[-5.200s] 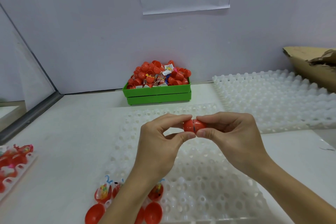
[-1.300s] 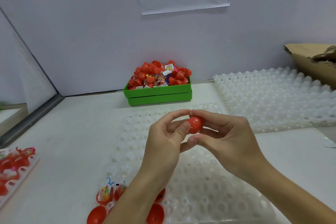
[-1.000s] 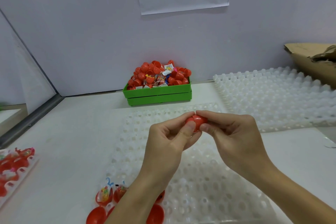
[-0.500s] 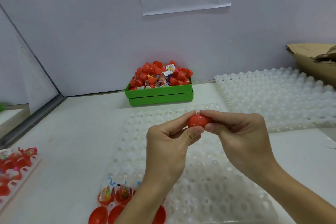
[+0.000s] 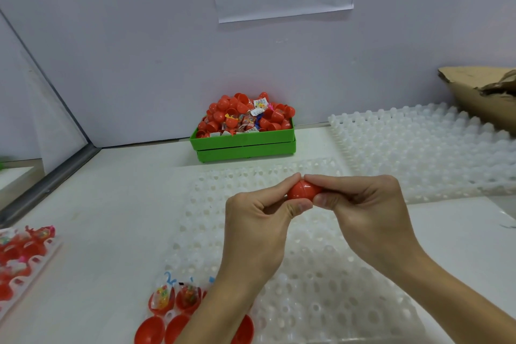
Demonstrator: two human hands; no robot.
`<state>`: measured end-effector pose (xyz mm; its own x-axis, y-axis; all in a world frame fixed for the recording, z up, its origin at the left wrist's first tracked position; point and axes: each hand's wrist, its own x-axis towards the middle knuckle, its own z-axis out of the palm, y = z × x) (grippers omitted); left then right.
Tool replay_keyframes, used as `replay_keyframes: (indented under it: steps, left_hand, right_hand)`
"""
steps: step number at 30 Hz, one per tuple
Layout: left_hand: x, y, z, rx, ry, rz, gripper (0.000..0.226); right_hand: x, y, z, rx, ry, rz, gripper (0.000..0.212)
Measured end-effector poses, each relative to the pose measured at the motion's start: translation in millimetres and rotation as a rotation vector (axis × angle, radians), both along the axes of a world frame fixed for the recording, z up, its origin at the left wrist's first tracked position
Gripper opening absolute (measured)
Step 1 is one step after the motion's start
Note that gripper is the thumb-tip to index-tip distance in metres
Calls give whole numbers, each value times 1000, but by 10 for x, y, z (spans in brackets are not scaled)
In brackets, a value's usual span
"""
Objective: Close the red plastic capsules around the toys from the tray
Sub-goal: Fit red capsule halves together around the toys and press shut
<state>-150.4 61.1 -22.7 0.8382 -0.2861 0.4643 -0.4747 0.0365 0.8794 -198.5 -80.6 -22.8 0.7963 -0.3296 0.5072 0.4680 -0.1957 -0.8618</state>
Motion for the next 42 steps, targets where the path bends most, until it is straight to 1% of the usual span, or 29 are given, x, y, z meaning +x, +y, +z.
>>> replay_keyframes:
  steps: [6, 9, 10, 12, 13, 14, 16, 18, 20, 22, 25, 27, 30, 32, 35, 38, 42]
  left_hand:
    - [9, -4, -20, 120, -122, 91, 44]
    - [-10, 22, 21, 208, -278, 141, 45]
    - [-15, 26, 27, 241, -357, 167, 41]
    - [-16, 20, 13, 320, -512, 251, 32]
    - [-18, 12, -2, 348, -564, 291, 32]
    - [-21, 2, -18, 360, -576, 304, 32]
    - [-28, -14, -22, 340, -494, 229, 36]
    - [-29, -1, -5, 307, -359, 132, 43]
    - [-7, 39, 40, 257, -176, 9, 45]
    - [23, 79, 98, 158, 27, -163, 43]
    - [52, 97, 100, -1, 293, -276, 56]
    - [41, 73, 91, -89, 400, -335, 55]
    - [13, 34, 84, -129, 361, -311, 32]
    - [1, 21, 87, -142, 342, -279, 25]
    - [-9, 9, 97, -147, 335, -256, 22]
    - [-29, -14, 97, -169, 336, -225, 21]
    - [-54, -48, 94, -187, 349, -183, 30]
  right_hand:
    - [0, 47, -21, -27, 89, -12, 54]
    - [-29, 71, 19, -111, 100, 42, 40]
    - [-40, 83, 36, -120, 96, 72, 34]
    - [-47, 108, 65, -90, 103, 105, 23]
    - [-43, 113, 74, -67, 110, 112, 21]
    - [-38, 113, 76, -35, 121, 122, 24]
    - [-30, 100, 76, 64, 147, 163, 36]
    - [-24, 76, 65, 150, 177, 178, 41]
    - [-4, 64, 45, 213, 198, 179, 34]
    - [18, 57, 26, 298, 203, 223, 23]
    - [25, 34, 20, 388, 189, 266, 31]
    - [16, 34, 27, 367, 162, 299, 31]
    - [1, 43, 31, 297, 143, 300, 29]
    - [-7, 53, 40, 274, 137, 302, 30]
    - [-20, 76, 62, 255, 131, 322, 30]
    - [-13, 88, 60, 240, 134, 256, 27]
    - [0, 100, 37, 229, 147, 196, 22]
